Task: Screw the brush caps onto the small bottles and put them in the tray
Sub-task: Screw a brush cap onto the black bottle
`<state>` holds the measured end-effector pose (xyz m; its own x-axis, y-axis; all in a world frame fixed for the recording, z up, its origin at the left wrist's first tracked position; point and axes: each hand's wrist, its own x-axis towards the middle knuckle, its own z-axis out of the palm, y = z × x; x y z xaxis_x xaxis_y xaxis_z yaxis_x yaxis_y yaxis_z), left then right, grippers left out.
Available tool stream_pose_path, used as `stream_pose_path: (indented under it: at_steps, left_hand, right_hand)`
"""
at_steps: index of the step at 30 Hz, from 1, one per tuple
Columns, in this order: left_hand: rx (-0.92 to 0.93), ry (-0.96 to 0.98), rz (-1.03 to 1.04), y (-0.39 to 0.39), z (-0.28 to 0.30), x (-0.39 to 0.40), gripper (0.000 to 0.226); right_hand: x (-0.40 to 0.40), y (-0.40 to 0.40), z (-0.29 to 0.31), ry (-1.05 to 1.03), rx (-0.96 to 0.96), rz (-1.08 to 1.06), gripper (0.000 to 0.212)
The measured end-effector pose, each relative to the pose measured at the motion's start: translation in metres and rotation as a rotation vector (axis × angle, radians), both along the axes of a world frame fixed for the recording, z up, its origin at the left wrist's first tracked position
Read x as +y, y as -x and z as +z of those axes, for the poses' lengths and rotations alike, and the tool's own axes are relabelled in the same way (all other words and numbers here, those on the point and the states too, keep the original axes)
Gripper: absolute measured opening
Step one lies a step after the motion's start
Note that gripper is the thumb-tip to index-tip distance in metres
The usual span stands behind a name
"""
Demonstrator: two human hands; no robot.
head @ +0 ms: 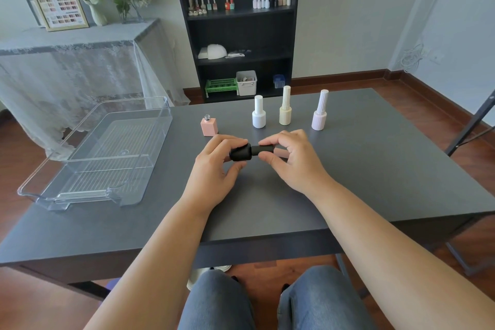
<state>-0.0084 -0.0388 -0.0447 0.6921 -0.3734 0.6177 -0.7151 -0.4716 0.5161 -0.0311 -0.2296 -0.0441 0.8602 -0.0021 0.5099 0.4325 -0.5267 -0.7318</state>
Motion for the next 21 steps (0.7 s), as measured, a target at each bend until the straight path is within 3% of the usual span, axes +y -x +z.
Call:
stream_pose_path:
  at_steps: [5,10,15,21]
  left_hand:
    - [-0.036,0.015,0.004,-0.0001,-0.0004,-0.0012,0.034]
    - [-0.030,0.037,-0.006,-0.0001,-0.0011,-0.0012,0.032]
    - [-0.021,0.015,0.009,-0.0006,-0.0028,-0.0007,0.031]
    - [-0.072,-0.024,0.044,-0.0014,-0.0057,-0.0019,0.028]
  right_hand:
    - [-0.0009,-0.0026,0.0026,0.085,-0.006,-0.064,0.018]
    - [-0.0035,0.0003,0.0010,-0.022,0.004,0.020,0.039]
    - [0.0006,0.0009,0.0029,0.055,-0.014,-0.016,0.025]
    - [-0.0001,-0.0004,0.0019,-0.014,0.049,-0.018,0.023]
